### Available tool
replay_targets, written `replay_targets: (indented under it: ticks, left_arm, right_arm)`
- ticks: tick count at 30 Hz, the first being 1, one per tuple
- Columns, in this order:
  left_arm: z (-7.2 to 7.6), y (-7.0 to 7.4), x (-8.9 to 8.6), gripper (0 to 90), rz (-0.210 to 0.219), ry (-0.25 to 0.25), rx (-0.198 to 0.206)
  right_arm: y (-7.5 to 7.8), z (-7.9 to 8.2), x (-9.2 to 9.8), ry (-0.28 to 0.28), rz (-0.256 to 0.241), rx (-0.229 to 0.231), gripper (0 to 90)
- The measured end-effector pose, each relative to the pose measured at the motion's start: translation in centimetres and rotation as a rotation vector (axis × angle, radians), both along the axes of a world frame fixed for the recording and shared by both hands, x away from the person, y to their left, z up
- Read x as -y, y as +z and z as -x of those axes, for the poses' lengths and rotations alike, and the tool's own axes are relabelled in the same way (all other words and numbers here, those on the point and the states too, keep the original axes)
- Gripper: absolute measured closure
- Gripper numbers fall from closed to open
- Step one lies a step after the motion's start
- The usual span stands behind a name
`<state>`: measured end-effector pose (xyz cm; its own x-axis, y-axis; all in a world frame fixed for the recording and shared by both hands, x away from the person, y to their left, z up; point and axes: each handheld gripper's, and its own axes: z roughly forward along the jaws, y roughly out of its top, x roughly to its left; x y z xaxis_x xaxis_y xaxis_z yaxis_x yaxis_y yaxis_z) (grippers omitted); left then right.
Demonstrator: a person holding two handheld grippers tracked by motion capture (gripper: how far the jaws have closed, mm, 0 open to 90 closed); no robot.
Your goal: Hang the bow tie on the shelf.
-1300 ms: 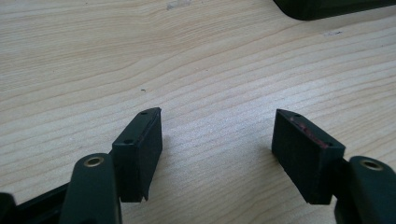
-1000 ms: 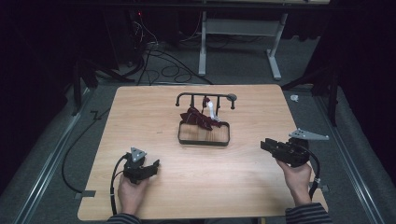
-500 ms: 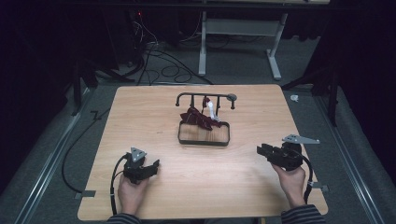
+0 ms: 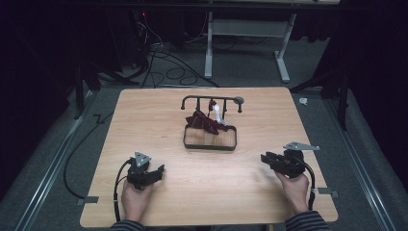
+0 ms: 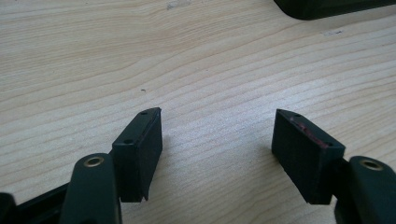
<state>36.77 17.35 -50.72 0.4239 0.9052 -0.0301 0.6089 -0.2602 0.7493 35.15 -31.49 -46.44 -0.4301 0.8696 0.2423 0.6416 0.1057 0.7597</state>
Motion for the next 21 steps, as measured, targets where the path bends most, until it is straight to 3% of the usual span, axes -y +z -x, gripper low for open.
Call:
replay_targets:
  ticks: [8,15,21]
  left_arm:
    - [0.0,0.0,0.0,34.0,0.0,0.0,0.0]
    - [0.0,0.0,0.0,34.0,0.0,0.0,0.0]
    - [0.0,0.0,0.0,34.0,0.0,0.0,0.0]
  right_arm:
    - [-1.0,-0.4,-0.6,-0.012,0.031,0.003,65.6]
    - [-1.8,-0.9,-1.8,-0.012,0.122,0.03,59.6]
    - [-2.6,-1.2,-2.4,-0.018,0.184,0.022,54.3]
